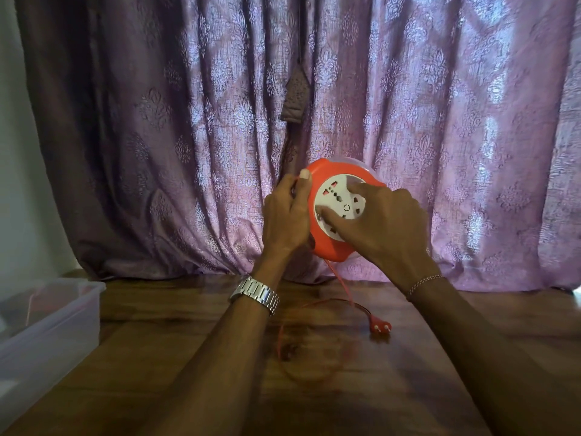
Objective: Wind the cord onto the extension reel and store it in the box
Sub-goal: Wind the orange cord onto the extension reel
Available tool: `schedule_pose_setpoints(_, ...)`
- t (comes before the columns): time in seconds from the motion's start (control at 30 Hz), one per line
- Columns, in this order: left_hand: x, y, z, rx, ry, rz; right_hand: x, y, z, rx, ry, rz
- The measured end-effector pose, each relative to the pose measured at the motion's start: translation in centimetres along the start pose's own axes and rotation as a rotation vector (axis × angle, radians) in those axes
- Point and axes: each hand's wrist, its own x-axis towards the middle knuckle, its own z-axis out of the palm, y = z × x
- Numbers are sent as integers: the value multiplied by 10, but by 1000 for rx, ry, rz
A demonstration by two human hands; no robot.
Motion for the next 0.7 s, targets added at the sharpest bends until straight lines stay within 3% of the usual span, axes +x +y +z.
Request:
schedule_pose_setpoints(0.1, -2, 1, 0, 10, -19, 6, -1, 0, 6, 30, 25, 32)
schedule_pose_setpoints(0.27, -2, 1, -1, -22, -30, -28, 7, 10, 1, -46, 67, -110)
schedule_pose_setpoints(0.43, 1, -3, -6, -68, -8, -69, 15, 19, -13, 20, -199, -456)
schedule_pose_setpoints(0.53, 1, -6, -7, -70, -13, -91, 14, 19, -13, -2, -422, -458)
schedule_pose_setpoints(0.6, 0, -5, -7, -58, -6, -96, 12, 15, -11, -91, -446, -453)
schedule_pose_setpoints(0.7, 0, -3, -6, -66, -5, -97, 9, 9, -10, -134, -353, -440)
